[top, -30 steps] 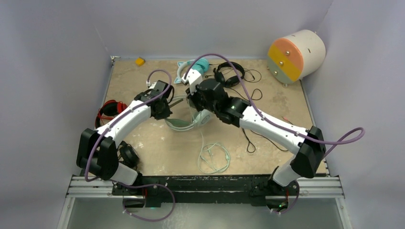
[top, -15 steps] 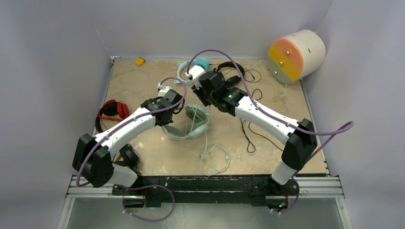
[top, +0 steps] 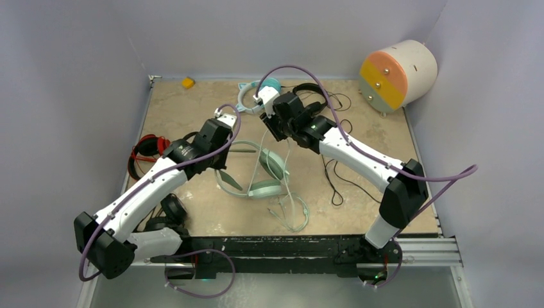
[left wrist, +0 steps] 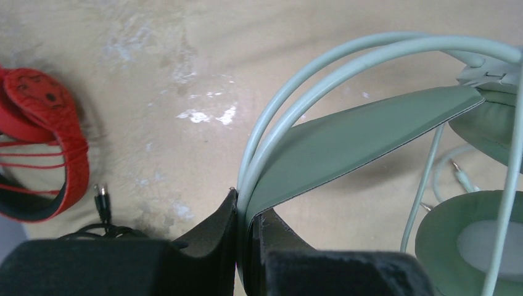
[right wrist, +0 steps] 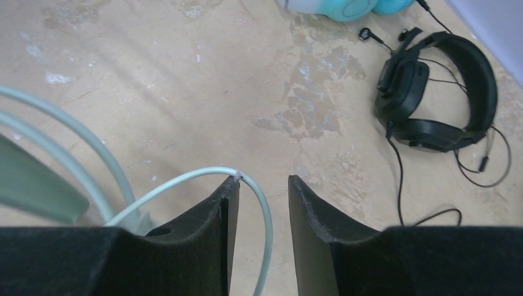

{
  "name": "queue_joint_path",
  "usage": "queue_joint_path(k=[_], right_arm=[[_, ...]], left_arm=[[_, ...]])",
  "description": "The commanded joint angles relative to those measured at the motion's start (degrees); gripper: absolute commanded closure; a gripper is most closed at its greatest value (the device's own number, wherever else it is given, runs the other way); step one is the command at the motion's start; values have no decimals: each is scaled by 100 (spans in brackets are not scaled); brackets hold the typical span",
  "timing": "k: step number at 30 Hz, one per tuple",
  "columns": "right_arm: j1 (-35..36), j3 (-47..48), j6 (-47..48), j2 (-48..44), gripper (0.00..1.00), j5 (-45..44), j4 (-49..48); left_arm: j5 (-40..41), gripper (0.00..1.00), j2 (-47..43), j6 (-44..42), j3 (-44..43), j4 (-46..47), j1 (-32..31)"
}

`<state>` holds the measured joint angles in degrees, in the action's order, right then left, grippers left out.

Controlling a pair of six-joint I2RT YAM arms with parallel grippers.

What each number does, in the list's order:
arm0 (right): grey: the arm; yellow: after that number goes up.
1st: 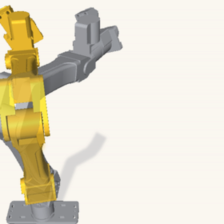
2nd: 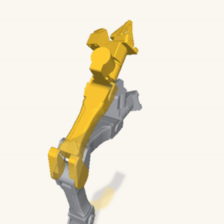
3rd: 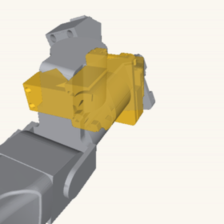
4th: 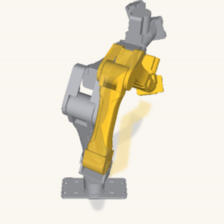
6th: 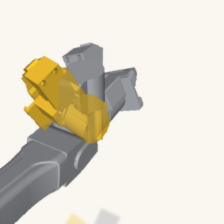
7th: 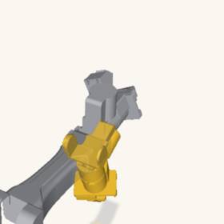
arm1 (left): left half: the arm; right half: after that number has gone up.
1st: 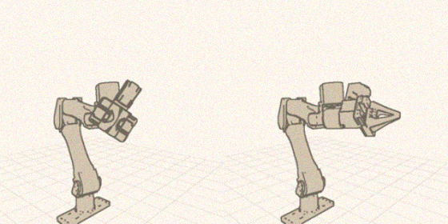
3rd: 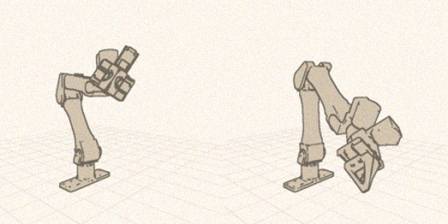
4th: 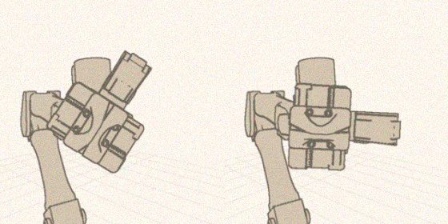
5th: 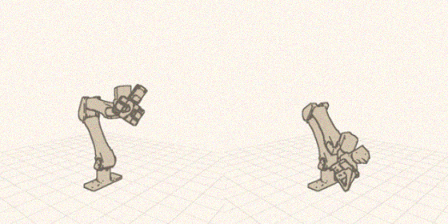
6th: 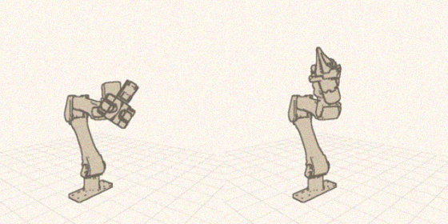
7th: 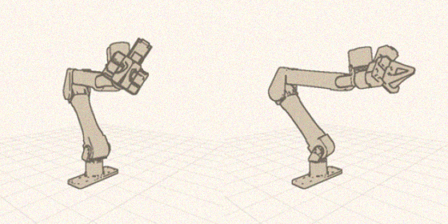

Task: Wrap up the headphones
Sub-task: Wrap the headphones cable around the headphones.

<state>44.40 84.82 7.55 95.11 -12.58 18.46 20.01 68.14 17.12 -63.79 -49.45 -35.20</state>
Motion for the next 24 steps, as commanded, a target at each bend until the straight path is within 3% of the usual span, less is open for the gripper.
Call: queue_joint_path(k=[1,16,18,24], right_arm=[[-295,59,-91,-93,62,679,-282],[-1389,-1122,-1257,-552,63,2761,-858],[-1513,-1032,-1326,-527,63,2479,-636],[-1593,-599,-1108,-770,67,1857,-111]], left_arm=[[-1242,100,-425,-412,-223,176,-25],[-2841,100,-442,133,-911,-167,177],[-2591,100,-508,133,-918,-187,192],[-201,100,-421,54,-664,-352,196]])
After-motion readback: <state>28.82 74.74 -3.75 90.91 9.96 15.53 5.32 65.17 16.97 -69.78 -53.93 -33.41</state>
